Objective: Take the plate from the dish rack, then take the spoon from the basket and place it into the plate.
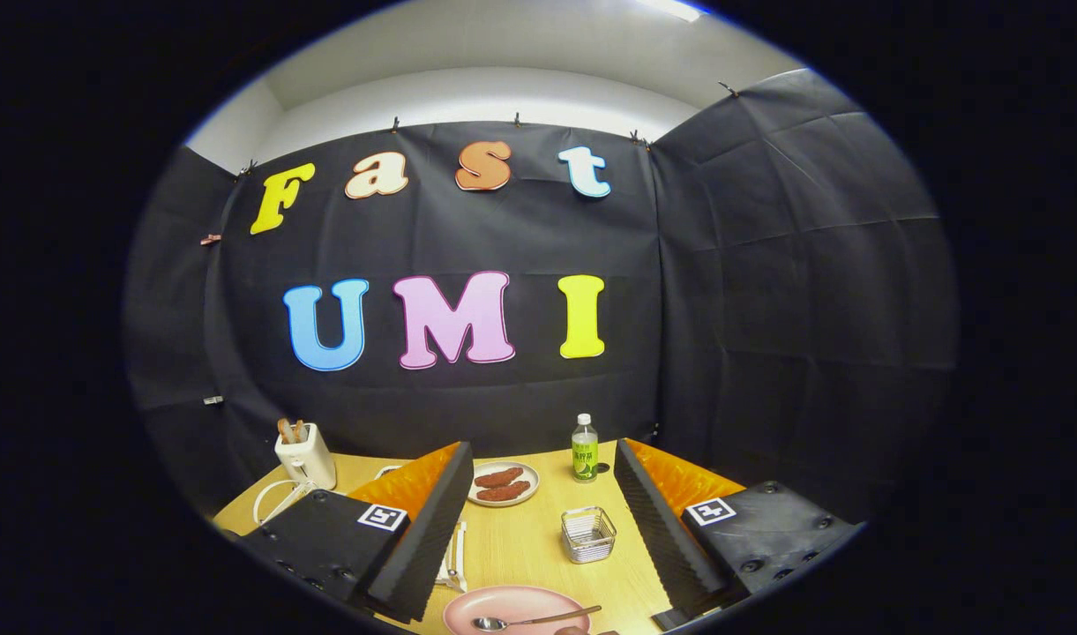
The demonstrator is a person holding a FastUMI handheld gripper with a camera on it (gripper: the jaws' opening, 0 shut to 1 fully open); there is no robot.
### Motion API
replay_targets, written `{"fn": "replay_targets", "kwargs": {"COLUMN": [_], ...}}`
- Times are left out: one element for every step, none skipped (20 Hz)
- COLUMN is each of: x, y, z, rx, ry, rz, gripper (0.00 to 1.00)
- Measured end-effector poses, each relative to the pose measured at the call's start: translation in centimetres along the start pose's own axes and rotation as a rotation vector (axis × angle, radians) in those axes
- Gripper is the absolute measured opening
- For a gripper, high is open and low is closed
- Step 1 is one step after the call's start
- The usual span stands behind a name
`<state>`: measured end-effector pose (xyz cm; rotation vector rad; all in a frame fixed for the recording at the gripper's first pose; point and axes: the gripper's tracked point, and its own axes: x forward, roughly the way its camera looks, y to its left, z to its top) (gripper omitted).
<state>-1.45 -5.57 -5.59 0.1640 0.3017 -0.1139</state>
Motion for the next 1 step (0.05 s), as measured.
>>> {"fn": "replay_targets", "kwargs": {"x": [0.01], "y": [0.05], "z": [0.0], "rx": [-0.001], "ry": [0.003], "rz": [-0.001], "gripper": [0.98]}}
